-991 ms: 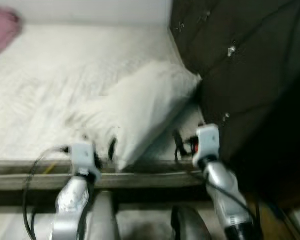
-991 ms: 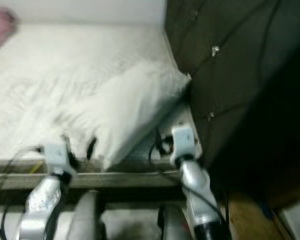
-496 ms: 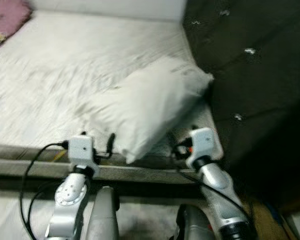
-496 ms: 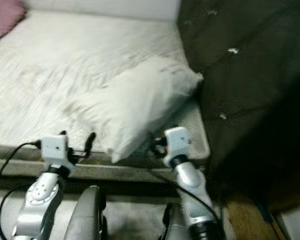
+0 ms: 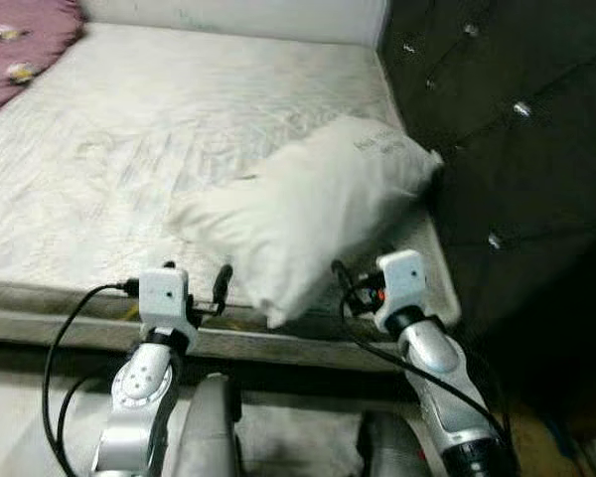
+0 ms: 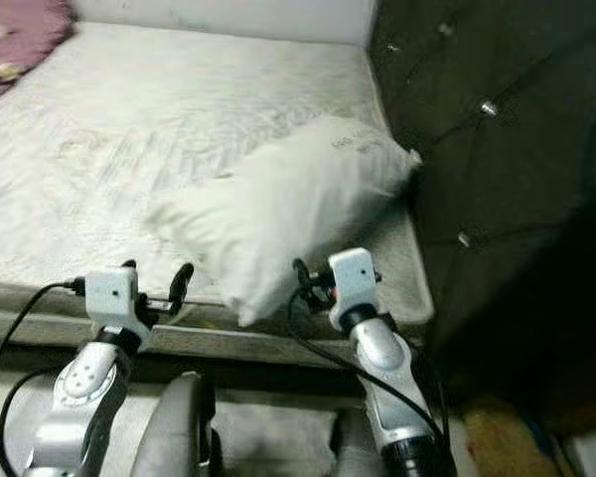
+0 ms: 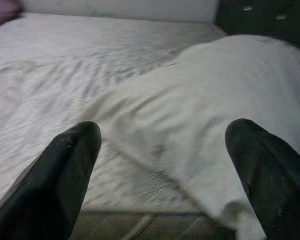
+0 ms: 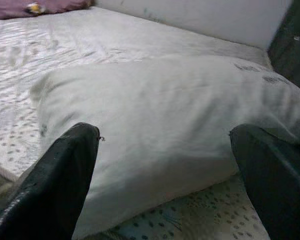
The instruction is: Clean up the room
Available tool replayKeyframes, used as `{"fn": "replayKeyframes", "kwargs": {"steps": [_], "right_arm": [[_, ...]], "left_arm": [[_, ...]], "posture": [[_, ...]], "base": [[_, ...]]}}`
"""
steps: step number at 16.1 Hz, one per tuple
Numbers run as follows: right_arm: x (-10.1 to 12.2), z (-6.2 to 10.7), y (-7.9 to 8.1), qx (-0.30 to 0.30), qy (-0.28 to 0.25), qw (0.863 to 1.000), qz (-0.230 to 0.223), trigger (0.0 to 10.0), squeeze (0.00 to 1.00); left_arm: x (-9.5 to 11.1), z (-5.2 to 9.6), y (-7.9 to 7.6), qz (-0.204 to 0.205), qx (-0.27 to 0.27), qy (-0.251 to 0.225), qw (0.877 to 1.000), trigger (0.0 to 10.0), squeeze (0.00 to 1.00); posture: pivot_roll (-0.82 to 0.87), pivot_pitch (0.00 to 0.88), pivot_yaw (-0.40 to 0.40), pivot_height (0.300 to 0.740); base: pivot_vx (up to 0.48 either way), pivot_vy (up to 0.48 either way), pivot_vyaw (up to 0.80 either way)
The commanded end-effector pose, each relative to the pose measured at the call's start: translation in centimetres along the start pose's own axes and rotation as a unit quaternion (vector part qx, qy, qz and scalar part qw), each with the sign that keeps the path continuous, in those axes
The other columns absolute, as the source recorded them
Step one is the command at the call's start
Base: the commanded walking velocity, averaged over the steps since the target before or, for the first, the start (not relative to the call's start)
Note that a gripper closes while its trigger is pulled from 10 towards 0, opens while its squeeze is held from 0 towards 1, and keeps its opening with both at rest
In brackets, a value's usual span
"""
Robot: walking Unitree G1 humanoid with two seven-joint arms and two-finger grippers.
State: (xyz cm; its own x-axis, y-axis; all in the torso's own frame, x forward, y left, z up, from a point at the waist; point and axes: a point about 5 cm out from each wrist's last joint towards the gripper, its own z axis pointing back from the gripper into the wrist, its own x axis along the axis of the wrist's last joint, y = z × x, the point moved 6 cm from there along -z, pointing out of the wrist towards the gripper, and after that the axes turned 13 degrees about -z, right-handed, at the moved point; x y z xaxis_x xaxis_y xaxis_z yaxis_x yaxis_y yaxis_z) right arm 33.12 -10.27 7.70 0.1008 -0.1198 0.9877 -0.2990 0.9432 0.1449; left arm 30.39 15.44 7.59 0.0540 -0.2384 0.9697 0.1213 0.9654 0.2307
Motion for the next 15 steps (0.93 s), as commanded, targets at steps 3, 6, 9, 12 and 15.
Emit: {"fn": "replayKeyframes", "kwargs": {"steps": [3,6,9,12,15], "right_arm": [[0.3,-0.3,0.3,0.005,-0.005,1.000,-0.004,10.0,0.00],[0.4,-0.6,-0.1,-0.007,-0.007,1.000,-0.016,10.0,0.00],[0.5,-0.6,-0.4,-0.016,-0.009,1.000,-0.016,10.0,0.00],[0.4,-0.5,-0.7,-0.029,-0.010,0.999,-0.020,10.0,0.00],[0.2,-0.4,-0.9,-0.037,-0.006,0.999,-0.025,10.0,0.00]], "left_arm": [[-0.2,-0.1,1.0,-0.020,0.030,0.006,0.999,10.0,0.00],[0.0,-0.3,0.8,-0.010,0.013,0.000,1.000,10.0,0.00],[0.3,-0.2,0.8,-0.012,0.010,-0.007,1.000,10.0,0.00],[0.3,-0.2,0.6,-0.009,0.003,-0.009,1.000,10.0,0.00],[0.3,-0.2,0.5,-0.007,0.003,-0.008,1.000,10.0,0.00]], "posture": [[-0.02,0.031,-0.038,0.632],[-0.01,0.036,-0.039,0.632],[-0.01,0.036,-0.035,0.632],[-0.02,0.039,-0.033,0.632],[-0.02,0.039,-0.033,0.632]], "base": [[0.000,0.000,0.79],[0.000,0.000,0.00],[0.000,0.000,0.00],[0.000,0.000,0.00],[0.000,0.000,-0.53]]}}
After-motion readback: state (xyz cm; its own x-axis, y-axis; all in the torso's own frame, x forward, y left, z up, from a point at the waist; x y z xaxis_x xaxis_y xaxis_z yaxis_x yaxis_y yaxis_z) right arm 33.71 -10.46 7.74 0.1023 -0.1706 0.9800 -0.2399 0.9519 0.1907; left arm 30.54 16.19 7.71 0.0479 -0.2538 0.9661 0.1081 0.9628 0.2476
